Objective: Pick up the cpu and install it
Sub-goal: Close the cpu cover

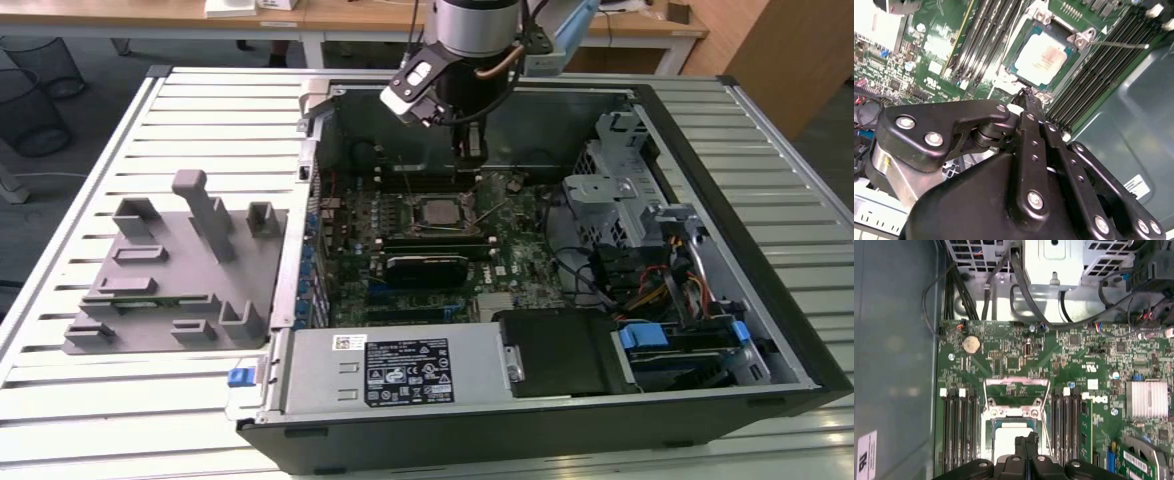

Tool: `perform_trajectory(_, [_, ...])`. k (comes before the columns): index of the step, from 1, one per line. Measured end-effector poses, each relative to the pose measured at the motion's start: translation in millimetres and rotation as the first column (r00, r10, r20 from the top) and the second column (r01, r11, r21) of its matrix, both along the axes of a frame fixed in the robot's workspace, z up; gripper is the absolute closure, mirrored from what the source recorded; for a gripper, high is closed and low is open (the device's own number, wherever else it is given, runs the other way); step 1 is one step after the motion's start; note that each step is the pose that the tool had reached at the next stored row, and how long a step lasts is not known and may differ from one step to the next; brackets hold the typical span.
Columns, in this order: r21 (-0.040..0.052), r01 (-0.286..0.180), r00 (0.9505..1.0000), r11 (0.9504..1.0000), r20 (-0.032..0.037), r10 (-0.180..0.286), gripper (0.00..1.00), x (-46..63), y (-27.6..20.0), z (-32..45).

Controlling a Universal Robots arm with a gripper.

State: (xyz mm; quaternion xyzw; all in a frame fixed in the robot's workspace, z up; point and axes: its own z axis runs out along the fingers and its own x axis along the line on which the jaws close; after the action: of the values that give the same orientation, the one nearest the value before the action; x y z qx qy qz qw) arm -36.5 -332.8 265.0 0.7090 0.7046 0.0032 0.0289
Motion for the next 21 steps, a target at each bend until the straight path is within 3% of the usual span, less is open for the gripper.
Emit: perform_trajectory(21, [0.0, 0.0, 1.0, 1.0, -0.0015, 0.0, 0.89, 8.5, 0.0, -0.1])
